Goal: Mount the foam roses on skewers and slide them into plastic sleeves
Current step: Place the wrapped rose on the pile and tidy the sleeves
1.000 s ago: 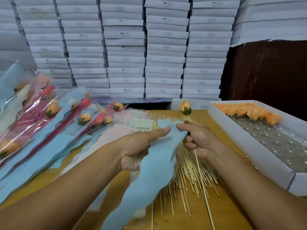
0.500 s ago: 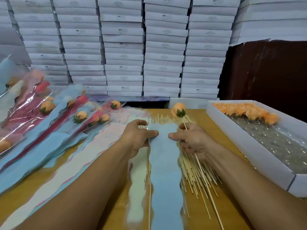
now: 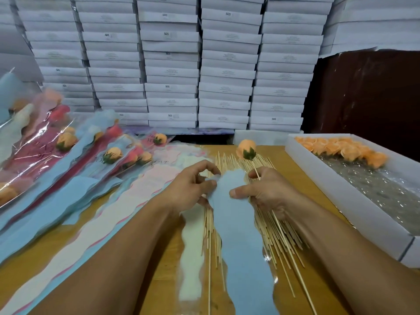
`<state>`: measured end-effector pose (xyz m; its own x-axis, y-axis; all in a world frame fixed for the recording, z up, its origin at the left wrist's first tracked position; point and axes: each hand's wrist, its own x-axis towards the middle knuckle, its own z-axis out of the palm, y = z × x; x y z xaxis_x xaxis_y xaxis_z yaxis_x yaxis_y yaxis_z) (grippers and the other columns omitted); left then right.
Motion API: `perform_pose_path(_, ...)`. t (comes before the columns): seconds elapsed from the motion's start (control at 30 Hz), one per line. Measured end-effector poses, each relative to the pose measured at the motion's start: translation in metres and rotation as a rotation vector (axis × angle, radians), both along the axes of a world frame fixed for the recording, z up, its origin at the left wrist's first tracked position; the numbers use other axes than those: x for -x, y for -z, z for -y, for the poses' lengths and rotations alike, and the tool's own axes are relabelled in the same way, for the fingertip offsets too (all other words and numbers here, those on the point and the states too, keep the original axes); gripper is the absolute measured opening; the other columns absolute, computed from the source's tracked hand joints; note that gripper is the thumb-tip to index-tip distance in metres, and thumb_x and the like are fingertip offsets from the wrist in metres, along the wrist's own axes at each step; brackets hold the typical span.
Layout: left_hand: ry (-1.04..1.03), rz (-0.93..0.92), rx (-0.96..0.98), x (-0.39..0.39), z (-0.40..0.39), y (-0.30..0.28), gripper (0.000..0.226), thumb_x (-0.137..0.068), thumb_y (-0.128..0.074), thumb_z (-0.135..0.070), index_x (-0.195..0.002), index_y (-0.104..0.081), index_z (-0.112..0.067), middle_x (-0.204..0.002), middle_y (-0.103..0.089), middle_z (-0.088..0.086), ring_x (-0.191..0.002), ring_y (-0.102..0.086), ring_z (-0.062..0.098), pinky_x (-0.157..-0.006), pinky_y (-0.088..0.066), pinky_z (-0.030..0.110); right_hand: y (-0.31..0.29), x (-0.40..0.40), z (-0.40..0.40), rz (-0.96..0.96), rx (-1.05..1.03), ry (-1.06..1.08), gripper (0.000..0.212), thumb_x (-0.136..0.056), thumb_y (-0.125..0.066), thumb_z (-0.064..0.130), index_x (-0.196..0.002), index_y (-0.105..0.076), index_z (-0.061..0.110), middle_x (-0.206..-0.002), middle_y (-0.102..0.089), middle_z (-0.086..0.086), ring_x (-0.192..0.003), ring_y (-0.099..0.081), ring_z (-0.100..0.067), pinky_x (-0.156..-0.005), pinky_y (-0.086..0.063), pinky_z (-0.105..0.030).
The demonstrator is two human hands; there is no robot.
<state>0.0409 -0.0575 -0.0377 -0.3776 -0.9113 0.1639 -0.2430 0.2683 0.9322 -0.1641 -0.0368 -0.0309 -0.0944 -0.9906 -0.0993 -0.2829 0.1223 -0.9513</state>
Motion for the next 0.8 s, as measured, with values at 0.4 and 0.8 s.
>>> perform_pose_path(0.4,-0.199,-0.266,0.042,0.004,0.005,0.009,0.023,-0.065,-0.063,-0.028,-0.071,-0.071,-0.008,-0.081,-0.067,0.002,-0.075,-0.056,0.018,-0.073,-0.040,0.033,-0.005,0.004,0.004,0.324,-0.106,0.064,0.035,-0.099,-0.040,0.017,-0.078,-0.064,0.002,-0.060,-0.065,-0.009,-0.036,-0.035,-0.009,-0.030,-0.020,-0.017)
perform_pose_path(0.8,0.011,-0.374,-0.024,0.001,0.006,0.010,0.006,-0.061,-0.074,-0.014,-0.061,-0.073,-0.009,-0.089,-0.065,0.001,-0.083,-0.054,0.026,-0.076,-0.037,0.040,-0.043,0.005,0.045,0.584,-0.308,-0.112,0.033,-0.103,-0.033,0.015,-0.104,-0.062,-0.001,-0.054,-0.045,0.001,-0.030,-0.024,-0.002,-0.023,-0.016,-0.015)
